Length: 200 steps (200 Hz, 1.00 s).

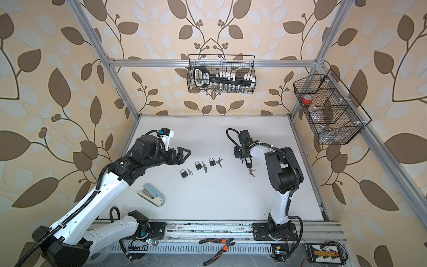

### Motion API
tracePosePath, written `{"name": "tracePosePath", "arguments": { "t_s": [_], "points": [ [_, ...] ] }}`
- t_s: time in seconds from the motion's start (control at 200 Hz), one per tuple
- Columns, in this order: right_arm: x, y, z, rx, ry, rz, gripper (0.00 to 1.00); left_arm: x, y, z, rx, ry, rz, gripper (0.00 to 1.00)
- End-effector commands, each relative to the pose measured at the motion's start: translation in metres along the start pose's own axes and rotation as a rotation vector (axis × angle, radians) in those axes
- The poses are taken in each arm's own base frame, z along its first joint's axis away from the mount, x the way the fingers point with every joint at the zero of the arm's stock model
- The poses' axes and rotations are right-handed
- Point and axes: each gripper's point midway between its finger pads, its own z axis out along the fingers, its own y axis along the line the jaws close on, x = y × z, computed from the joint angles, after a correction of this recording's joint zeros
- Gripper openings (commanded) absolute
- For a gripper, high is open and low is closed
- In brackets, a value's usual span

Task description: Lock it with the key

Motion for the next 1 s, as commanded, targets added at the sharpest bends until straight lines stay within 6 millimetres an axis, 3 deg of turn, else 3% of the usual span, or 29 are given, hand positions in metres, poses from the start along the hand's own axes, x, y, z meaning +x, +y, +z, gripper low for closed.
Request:
{"name": "tracePosePath", "arguments": {
  "t_s": [0.0,0.33,0.595,0.78,0.875,0.995],
  "points": [
    [0.013,-0.007,0.004,0.031,0.048,0.000,0.15,-0.006,-0.007,-0.008,0.028,-0.027,0.013,0.99],
    [0.019,-0.012,-0.004,0.053,0.043,0.000,0.26,-0.005,-0.007,-0.008,0.033,-0.025,0.006,0.99],
    [0.018,-0.007,-0.002,0.025,0.047,0.000,0.42,-0.005,-0.007,-0.010,0.032,-0.029,0.007,0.99],
    [0.017,-0.004,-0.004,0.010,0.045,0.002,0.45,-0.003,-0.005,-0.012,0.023,-0.027,0.007,0.99],
    [0.004,0.004,-0.016,-0.029,0.000,0.001,0.44,0.000,-0.007,-0.012,0.039,-0.021,0.030,0.99],
    [-0.015,0.004,-0.049,-0.031,-0.117,0.024,0.44,0.008,-0.015,-0.006,0.094,0.009,0.032,0.99]
  ]
}}
